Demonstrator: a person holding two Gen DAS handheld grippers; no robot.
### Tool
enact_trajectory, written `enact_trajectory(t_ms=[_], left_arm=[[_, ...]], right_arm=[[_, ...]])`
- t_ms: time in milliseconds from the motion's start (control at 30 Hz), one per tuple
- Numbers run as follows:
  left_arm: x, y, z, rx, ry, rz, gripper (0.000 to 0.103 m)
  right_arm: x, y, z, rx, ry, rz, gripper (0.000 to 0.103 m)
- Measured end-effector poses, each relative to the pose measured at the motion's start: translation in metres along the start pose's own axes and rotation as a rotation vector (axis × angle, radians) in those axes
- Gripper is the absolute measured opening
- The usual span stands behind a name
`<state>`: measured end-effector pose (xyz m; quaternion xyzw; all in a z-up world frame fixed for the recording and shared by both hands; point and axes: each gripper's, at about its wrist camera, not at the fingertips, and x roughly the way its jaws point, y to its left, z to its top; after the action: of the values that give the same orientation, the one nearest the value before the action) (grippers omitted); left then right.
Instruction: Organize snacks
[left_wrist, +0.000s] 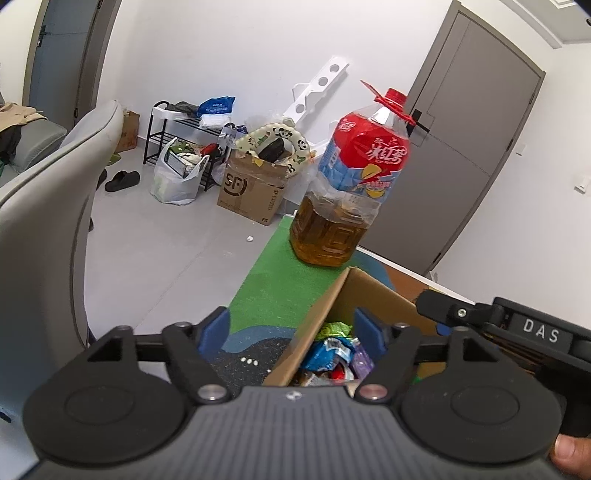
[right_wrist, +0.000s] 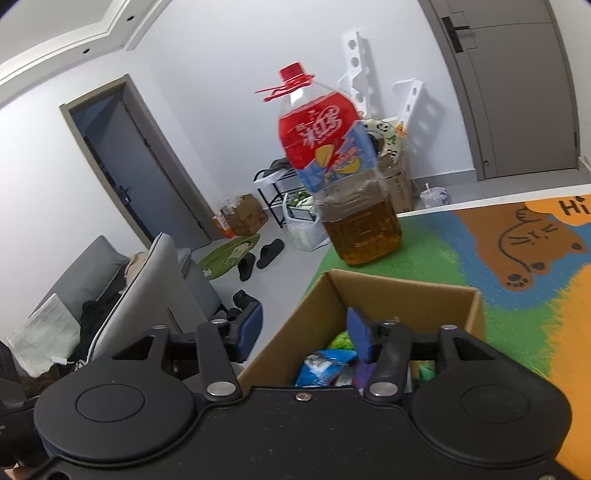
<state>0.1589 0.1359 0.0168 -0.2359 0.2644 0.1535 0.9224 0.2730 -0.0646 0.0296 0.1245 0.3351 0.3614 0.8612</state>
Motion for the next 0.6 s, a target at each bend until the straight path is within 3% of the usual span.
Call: enact_trajectory(t_ms=[600], left_arm=[[-0.025,-0.032,-0.018,0.062,0.02,-0.049,0.095]], right_arm=[[-0.065,-0.032,-0.012,0.044,-0.057,-0.071,0.091]])
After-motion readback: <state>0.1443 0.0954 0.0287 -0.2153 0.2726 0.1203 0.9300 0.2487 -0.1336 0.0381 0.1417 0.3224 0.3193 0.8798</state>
